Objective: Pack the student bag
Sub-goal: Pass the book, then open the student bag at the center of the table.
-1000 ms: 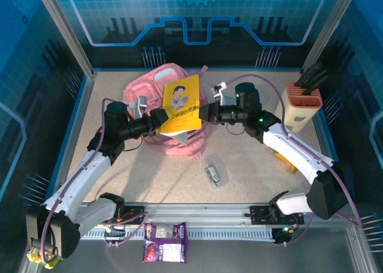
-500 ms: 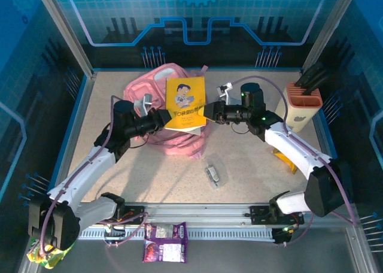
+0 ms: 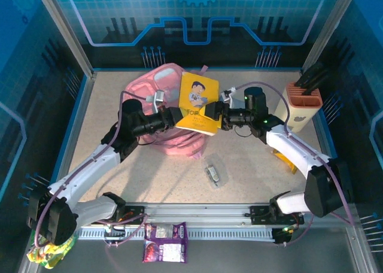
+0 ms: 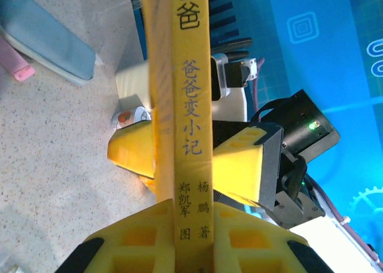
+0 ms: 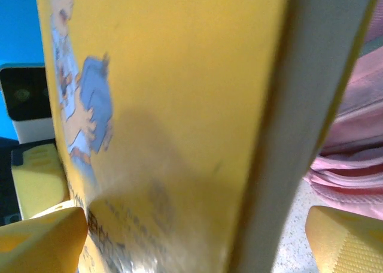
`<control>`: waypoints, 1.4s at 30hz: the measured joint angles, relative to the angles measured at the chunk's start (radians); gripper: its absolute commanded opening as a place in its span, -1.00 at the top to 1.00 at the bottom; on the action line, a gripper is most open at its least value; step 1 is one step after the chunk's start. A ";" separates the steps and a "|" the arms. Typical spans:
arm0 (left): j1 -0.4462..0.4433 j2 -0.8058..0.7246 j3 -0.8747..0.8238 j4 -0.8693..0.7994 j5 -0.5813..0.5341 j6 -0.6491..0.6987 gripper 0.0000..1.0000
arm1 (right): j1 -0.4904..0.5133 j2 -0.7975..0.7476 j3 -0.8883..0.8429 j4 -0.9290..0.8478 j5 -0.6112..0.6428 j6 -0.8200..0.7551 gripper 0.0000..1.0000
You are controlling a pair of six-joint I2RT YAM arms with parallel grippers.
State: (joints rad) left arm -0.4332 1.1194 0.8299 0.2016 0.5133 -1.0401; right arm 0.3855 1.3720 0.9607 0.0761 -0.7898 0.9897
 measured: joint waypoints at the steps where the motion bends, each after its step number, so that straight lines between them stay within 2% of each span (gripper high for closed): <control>1: 0.000 0.000 0.000 -0.001 -0.006 0.002 1.00 | 0.001 0.000 -0.004 0.018 -0.007 0.016 -0.73; 9: 0.000 0.000 0.012 -0.099 -0.092 0.066 1.00 | -0.005 -0.046 -0.047 0.127 -0.034 0.098 -0.06; 15: -0.001 0.000 0.012 -0.148 -0.117 0.108 1.00 | -0.018 -0.050 -0.052 0.138 -0.048 0.109 0.66; 17: -0.004 0.000 0.013 -0.149 -0.123 0.124 1.00 | -0.023 -0.050 -0.053 0.129 -0.051 0.107 0.84; 18: -0.006 0.000 0.013 -0.149 -0.125 0.131 0.96 | -0.025 -0.050 -0.053 0.124 -0.051 0.103 0.89; 20: -0.010 0.000 0.014 -0.149 -0.127 0.152 0.61 | -0.031 -0.050 -0.053 0.102 -0.054 0.081 1.00; 23: -0.017 0.000 0.020 -0.185 -0.133 0.222 0.28 | -0.048 -0.058 -0.043 0.012 -0.053 0.011 1.00; 28: -0.020 0.040 0.091 -0.347 -0.220 0.391 0.02 | -0.137 -0.134 -0.015 -0.227 0.023 -0.144 1.00; 35: -0.080 0.294 0.273 -0.523 -0.280 0.632 -0.01 | -0.276 -0.249 -0.005 -0.475 0.093 -0.315 1.00; 42: -0.134 0.489 0.368 -0.598 -0.299 0.782 -0.05 | -0.368 -0.292 -0.031 -0.575 0.106 -0.396 1.00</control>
State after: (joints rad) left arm -0.5671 1.6081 1.1980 -0.3965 0.2142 -0.2577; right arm 0.0174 1.0798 0.9302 -0.4988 -0.6842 0.5938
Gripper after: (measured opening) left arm 0.521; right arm 0.129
